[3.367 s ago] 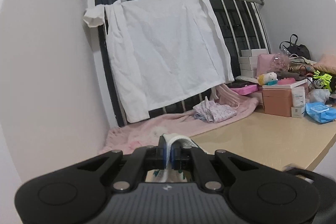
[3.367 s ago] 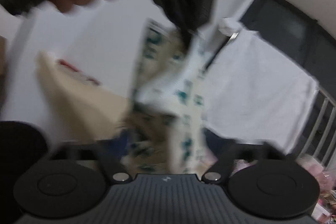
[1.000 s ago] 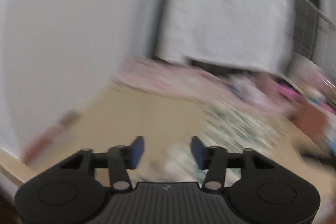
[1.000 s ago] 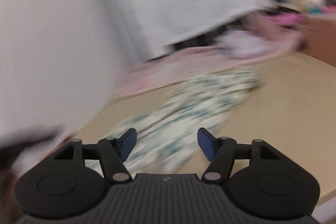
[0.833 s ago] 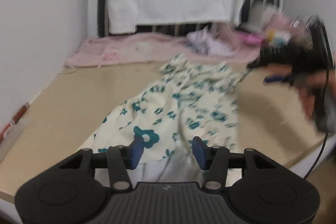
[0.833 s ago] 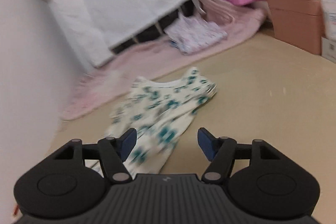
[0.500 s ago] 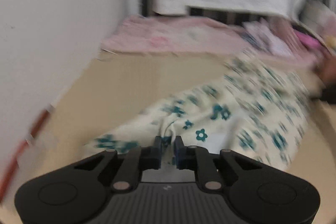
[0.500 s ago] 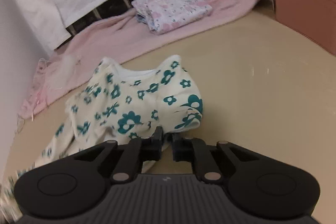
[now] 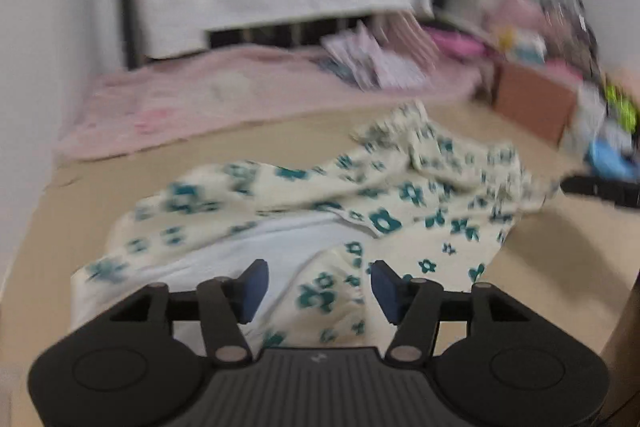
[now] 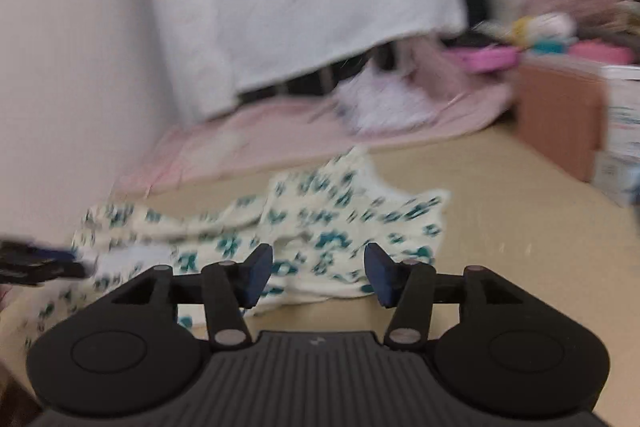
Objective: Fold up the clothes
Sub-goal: 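Lay the garment flat on the table and release both grippers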
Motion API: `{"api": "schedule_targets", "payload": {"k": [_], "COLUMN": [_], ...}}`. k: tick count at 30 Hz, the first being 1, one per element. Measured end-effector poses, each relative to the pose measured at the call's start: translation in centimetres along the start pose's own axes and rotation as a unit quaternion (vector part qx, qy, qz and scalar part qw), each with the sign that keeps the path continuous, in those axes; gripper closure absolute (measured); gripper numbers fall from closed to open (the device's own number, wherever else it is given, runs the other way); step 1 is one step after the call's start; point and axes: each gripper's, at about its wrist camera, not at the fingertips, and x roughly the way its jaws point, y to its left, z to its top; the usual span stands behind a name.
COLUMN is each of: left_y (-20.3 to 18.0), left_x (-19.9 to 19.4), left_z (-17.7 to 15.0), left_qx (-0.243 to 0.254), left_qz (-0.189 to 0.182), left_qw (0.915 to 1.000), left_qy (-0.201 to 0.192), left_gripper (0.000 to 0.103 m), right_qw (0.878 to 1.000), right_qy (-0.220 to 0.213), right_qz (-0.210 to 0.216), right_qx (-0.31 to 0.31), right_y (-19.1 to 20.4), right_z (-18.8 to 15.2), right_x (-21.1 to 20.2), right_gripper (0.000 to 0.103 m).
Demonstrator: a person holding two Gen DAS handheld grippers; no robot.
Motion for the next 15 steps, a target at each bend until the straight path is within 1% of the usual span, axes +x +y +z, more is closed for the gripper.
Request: {"api": "schedule_targets", "payload": {"k": [1,2,3,4,6,8,9,10,13,15], "left_y": [-0.1,0.1,0.5,1.1,1.6,1.8,1.9,1.9,1.3,0.7], "left_x": [1.2,2.2,2.9,3.6,3.6,3.1,2.4,1.8,-0.7,-3.5], "left_z": [0.3,0.5,0.7,0.9,1.2,1.3,1.2,1.2,1.3,0.6], "left_qx": [0.01,0.011,-0.002,-0.02,-0.033,-0.041,-0.047,-0.052,-0.062,-0.07], "left_qz": [0.007,0.007,-0.008,-0.03,-0.07,-0.102,-0.11,-0.117,-0.136,-0.159], "left_qw": [0.9999,0.9997,0.9993,0.9981,0.9955,0.9925,0.9916,0.9909,0.9887,0.9848], "left_qy": [0.008,0.022,0.037,0.049,0.055,0.053,0.049,0.042,0.012,-0.011], "left_gripper": [0.045,0.045,0.048,0.067,0.1,0.101,0.102,0.102,0.102,0.102], "right_qw": [1.0,0.999,0.997,0.996,0.995,0.993,0.991,0.99,0.992,0.993], "right_qy": [0.018,0.031,0.043,0.051,0.068,0.085,0.094,0.1,0.097,0.092], "right_qz": [0.006,-0.001,-0.005,0.0,0.011,0.021,0.026,0.03,0.035,0.04], "right_qx": [-0.018,-0.044,-0.066,-0.07,-0.077,-0.085,-0.089,-0.091,-0.075,-0.059], "right_y": [0.0,0.3,0.4,0.3,0.1,-0.1,-0.2,-0.3,-1.0,-1.3], "right_z": [0.4,0.7,0.9,0.9,0.9,0.8,0.8,0.8,0.5,0.5], "right_x": [0.9,1.7,2.6,3.1,4.2,5.2,5.8,6.2,5.9,5.1], "right_gripper": [0.051,0.051,0.051,0.051,0.052,0.054,0.061,0.065,0.073,0.074]}}
